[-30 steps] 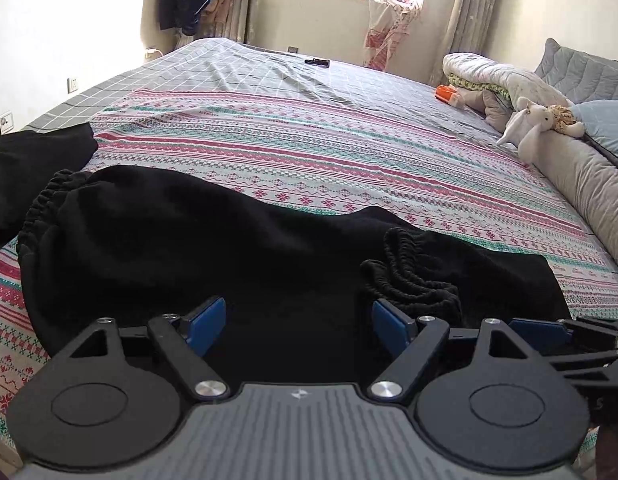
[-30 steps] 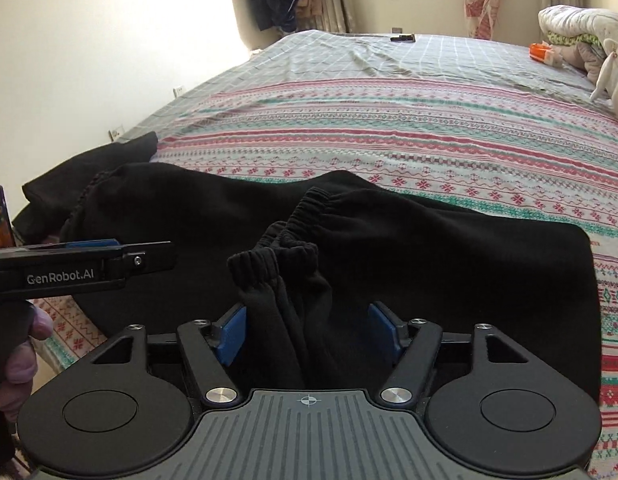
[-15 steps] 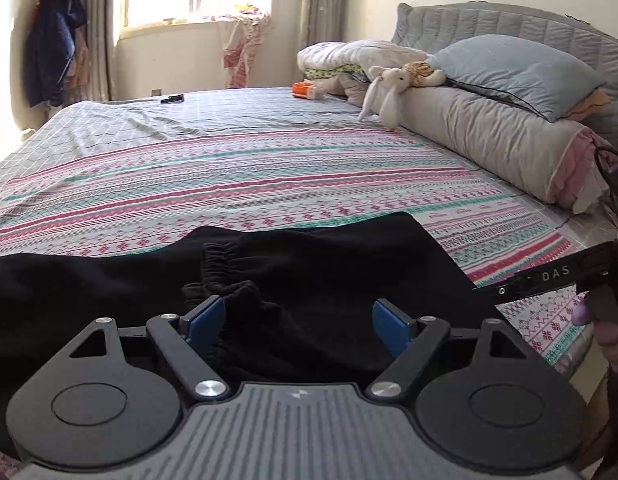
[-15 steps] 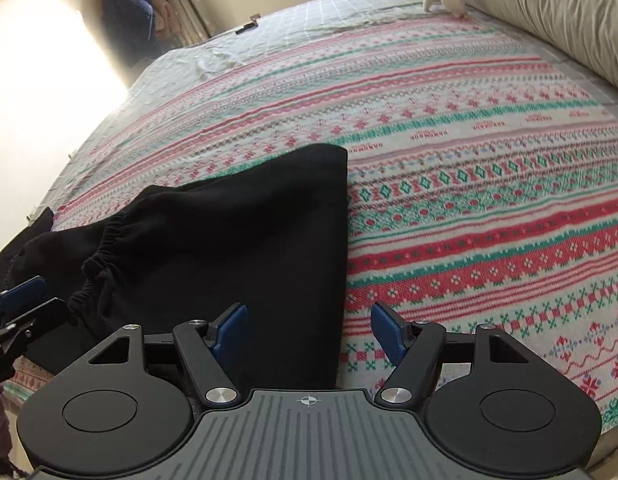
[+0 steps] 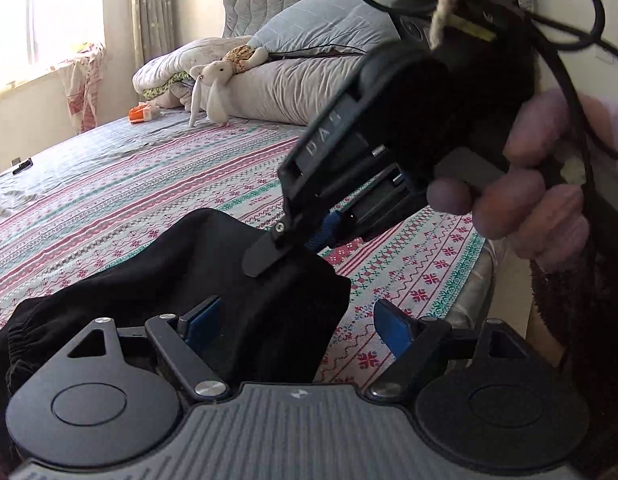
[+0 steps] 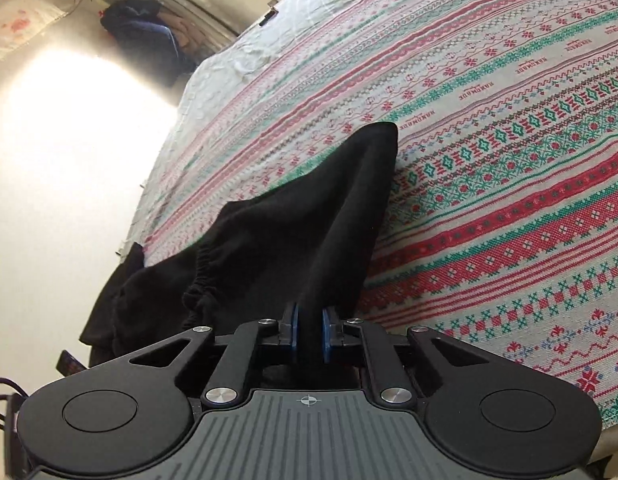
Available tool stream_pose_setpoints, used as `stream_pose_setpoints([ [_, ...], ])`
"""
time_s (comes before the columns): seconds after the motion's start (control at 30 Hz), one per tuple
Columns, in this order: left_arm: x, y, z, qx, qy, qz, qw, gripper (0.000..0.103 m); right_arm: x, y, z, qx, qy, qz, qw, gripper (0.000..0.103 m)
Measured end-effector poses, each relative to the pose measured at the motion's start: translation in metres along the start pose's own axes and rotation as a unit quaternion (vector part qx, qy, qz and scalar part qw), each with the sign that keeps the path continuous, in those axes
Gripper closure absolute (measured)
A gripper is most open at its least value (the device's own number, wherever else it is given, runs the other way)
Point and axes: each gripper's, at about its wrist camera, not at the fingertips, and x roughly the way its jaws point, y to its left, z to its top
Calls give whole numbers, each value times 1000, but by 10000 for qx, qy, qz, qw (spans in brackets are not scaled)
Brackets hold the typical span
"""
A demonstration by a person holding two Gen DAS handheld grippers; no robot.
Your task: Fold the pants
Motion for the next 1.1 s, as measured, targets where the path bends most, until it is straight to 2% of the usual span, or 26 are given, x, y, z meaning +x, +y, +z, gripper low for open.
stream_pose_setpoints([
  [0.03, 5, -4, 1, 69, 9, 171, 9998, 14, -1, 3, 2, 18, 8, 81, 10000, 91],
  [0.1, 16, -10, 1, 224, 69, 724, 9971, 41, 0, 9, 6, -81, 4, 118, 9999, 91],
  [0.13, 21, -9, 2, 197, 163, 859, 9960, 60, 0, 10, 8, -152, -31, 25, 9999, 87],
  [0.2, 23, 0, 2, -184, 260, 824, 9961, 71, 3, 7, 13, -161, -152, -231, 9995, 78],
  [0.27, 21, 10, 1, -526, 266, 831, 9948, 75, 7, -2, 22, -42, -360, -473, 9982, 38],
  [0.3, 16, 12, 0, -628, 210, 844, 9942, 76, 10, -6, 27, 3, -416, -563, 9975, 35],
  [0.37, 5, 19, -1, -764, 75, 874, 9932, 77, 24, -16, 37, 182, -367, -699, 9967, 35],
  [0.43, -10, 25, -1, -936, -59, 902, 9915, 78, 38, -21, 46, 406, -314, -494, 9975, 39],
  [0.5, -25, 34, 0, -1156, -241, 966, 9883, 78, 48, -13, 54, 522, -347, -246, 9977, 62],
  [0.53, -35, 41, 0, -1295, -347, 1026, 9856, 78, 53, -2, 58, 480, -384, -141, 9980, 81],
  [0.6, -56, 59, -1, -1624, -560, 1209, 9777, 79, 60, 33, 65, 144, -492, 10, 9987, 86],
  [0.77, -118, 110, -12, -2419, -1046, 1958, 9446, 79, 95, 155, 68, -1086, -506, 309, 9923, 88],
  [0.87, -153, 145, -29, -2921, -1156, 2462, 9169, 79, 130, 217, 60, -1545, -371, 542, 9858, 89],
  [0.97, -184, 180, -52, -3493, -1202, 2919, 8822, 79, 167, 267, 46, -1826, -229, 785, 9798, 89],
  [1.1, -208, 214, -72, -3827, -1118, 3533, 8463, 79, 217, 318, 25, -2022, 32, 1091, 9733, 90],
])
